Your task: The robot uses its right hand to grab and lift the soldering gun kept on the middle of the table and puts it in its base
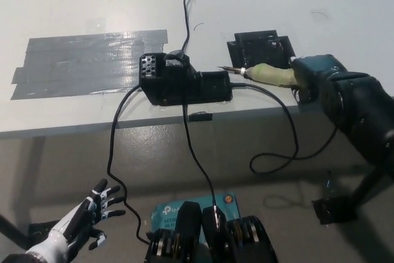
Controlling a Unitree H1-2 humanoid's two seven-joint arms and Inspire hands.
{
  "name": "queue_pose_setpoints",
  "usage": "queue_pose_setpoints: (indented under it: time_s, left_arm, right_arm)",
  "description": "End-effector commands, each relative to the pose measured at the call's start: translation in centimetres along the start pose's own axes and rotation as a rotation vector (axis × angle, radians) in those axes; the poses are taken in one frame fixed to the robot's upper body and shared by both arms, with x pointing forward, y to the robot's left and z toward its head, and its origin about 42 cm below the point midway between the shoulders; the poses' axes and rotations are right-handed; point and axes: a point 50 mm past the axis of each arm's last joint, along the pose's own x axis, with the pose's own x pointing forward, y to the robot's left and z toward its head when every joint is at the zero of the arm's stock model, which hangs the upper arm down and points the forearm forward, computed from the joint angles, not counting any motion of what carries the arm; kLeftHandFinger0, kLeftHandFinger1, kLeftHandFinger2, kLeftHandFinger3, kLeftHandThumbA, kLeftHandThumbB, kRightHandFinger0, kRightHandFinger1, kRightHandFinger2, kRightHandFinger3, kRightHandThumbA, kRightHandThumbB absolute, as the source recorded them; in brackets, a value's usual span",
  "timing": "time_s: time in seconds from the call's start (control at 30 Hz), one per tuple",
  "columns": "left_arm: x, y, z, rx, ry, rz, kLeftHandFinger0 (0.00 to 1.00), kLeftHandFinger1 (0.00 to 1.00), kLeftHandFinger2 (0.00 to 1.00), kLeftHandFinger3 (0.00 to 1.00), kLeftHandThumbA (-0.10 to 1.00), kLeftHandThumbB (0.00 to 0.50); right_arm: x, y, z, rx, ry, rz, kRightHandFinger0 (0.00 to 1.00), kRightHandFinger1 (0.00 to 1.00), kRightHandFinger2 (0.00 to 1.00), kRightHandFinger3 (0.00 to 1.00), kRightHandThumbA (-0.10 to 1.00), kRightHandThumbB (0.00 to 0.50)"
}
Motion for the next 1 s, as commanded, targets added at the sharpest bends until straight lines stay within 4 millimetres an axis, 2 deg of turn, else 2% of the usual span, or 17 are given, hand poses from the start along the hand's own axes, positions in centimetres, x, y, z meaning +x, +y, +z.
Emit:
queue_pose_setpoints:
  time_s: [0.0, 0.07, 0.1, 0.13, 0.17, 0.27, 0.33, 0.43, 0.47, 0.53, 0.57, 0.63, 0.67, 0.7, 0.77, 0.9, 0.97]
  left_arm:
    - [0.2, 0.2, 1.2, 0.030, -0.026, -0.033, 0.86, 0.89, 0.99, 1.00, 1.00, 0.342]
    - [0.2, 0.2, 1.5, 0.032, -0.028, -0.040, 0.86, 0.89, 0.99, 1.00, 1.00, 0.350]
    - [0.1, 0.2, 1.5, 0.033, -0.030, -0.043, 0.84, 0.90, 1.00, 1.00, 1.00, 0.347]
    - [0.1, 0.2, 1.5, 0.035, -0.031, -0.044, 0.83, 0.89, 1.00, 1.00, 1.00, 0.352]
    - [0.2, 0.2, 1.5, 0.039, -0.032, -0.047, 0.83, 0.90, 1.00, 1.00, 1.00, 0.356]
    - [0.2, 0.2, 1.5, 0.048, -0.030, -0.047, 0.82, 0.91, 1.00, 1.00, 1.00, 0.367]
    - [0.3, 0.2, 1.4, 0.049, -0.024, -0.046, 0.82, 0.91, 1.00, 1.00, 1.00, 0.402]
    - [0.3, 0.3, 1.4, 0.063, -0.020, -0.046, 0.82, 0.92, 1.00, 1.00, 1.00, 0.393]
    - [0.2, 0.4, 1.4, 0.055, -0.025, -0.045, 0.81, 0.90, 1.00, 1.00, 1.00, 0.384]
    - [0.3, 0.4, 1.3, 0.057, -0.026, -0.045, 0.81, 0.90, 1.00, 1.00, 1.00, 0.368]
    - [0.3, 0.4, 1.3, 0.058, -0.022, -0.043, 0.81, 0.90, 1.00, 1.00, 1.00, 0.368]
    - [0.2, 0.4, 1.3, 0.062, -0.015, -0.039, 0.81, 0.90, 1.00, 1.00, 1.00, 0.362]
    - [0.2, 0.4, 1.2, 0.062, -0.014, -0.039, 0.81, 0.90, 1.00, 1.00, 1.00, 0.362]
    - [0.3, 0.4, 1.2, 0.069, -0.010, -0.038, 0.81, 0.90, 1.00, 1.00, 1.00, 0.371]
    - [0.2, 0.4, 1.2, 0.057, -0.010, -0.039, 0.80, 0.89, 1.00, 1.00, 1.00, 0.374]
    - [0.1, 0.5, 1.3, 0.076, -0.004, -0.031, 0.81, 0.90, 1.00, 1.00, 1.00, 0.387]
    - [0.0, 0.6, 1.3, 0.072, -0.001, -0.032, 0.81, 0.91, 1.00, 1.00, 1.00, 0.371]
  right_arm:
    - [0.2, 1.3, -0.4, -0.111, 0.053, 0.021, 0.00, 0.10, 0.15, 0.44, -0.10, 0.292]
    - [0.4, 1.5, -0.2, -0.163, 0.082, 0.011, 0.00, 0.11, 0.10, 0.34, -0.10, 0.317]
    - [0.7, 1.9, -0.1, -0.190, 0.094, -0.012, 0.00, 0.19, 0.20, 0.59, -0.03, 0.084]
    - [0.7, 2.0, -0.1, -0.203, 0.098, -0.020, 0.00, 0.22, 0.27, 0.62, 0.01, 0.012]
    - [0.6, 2.1, 0.0, -0.218, 0.102, -0.033, 0.00, 0.23, 0.35, 0.63, -0.02, 0.000]
    - [0.4, 2.6, 0.0, -0.250, 0.103, -0.046, 0.02, 0.35, 0.58, 0.60, -0.04, 0.000]
    - [0.4, 3.0, -0.1, -0.260, 0.097, -0.040, 0.03, 0.38, 0.61, 0.60, -0.03, 0.000]
    - [0.1, 3.2, 0.1, -0.275, 0.063, -0.057, 0.05, 0.39, 0.65, 0.77, -0.03, 0.000]
    - [0.0, 3.5, 0.0, -0.269, 0.049, -0.082, 0.10, 0.44, 0.66, 0.71, 0.07, 0.000]
    - [0.0, 3.5, -0.1, -0.271, 0.047, -0.081, 0.11, 0.45, 0.66, 0.70, 0.08, 0.000]
    - [-0.1, 3.5, -0.3, -0.257, 0.040, -0.093, 0.05, 0.40, 0.60, 0.55, 0.04, 0.026]
    - [-0.3, 3.2, -0.5, -0.255, 0.026, -0.141, 0.00, 0.34, 0.56, 0.31, 0.05, 0.005]
    - [-0.4, 3.2, -0.5, -0.255, 0.025, -0.145, 0.00, 0.34, 0.58, 0.30, 0.06, 0.002]
    - [-0.5, 3.2, -0.8, -0.209, 0.002, -0.204, 0.00, 0.30, 0.54, 0.20, 0.02, 0.034]
    - [-1.2, 2.4, -1.6, -0.112, -0.054, -0.315, 0.00, 0.29, 0.58, 0.12, -0.06, 0.000]
    - [-1.7, 0.5, -2.4, -0.078, -0.088, -0.396, 0.00, 0.35, 0.70, 0.33, -0.10, 0.000]
    - [-2.4, -0.9, -2.5, -0.036, -0.112, -0.444, 0.00, 0.37, 0.73, 0.61, -0.10, 0.000]
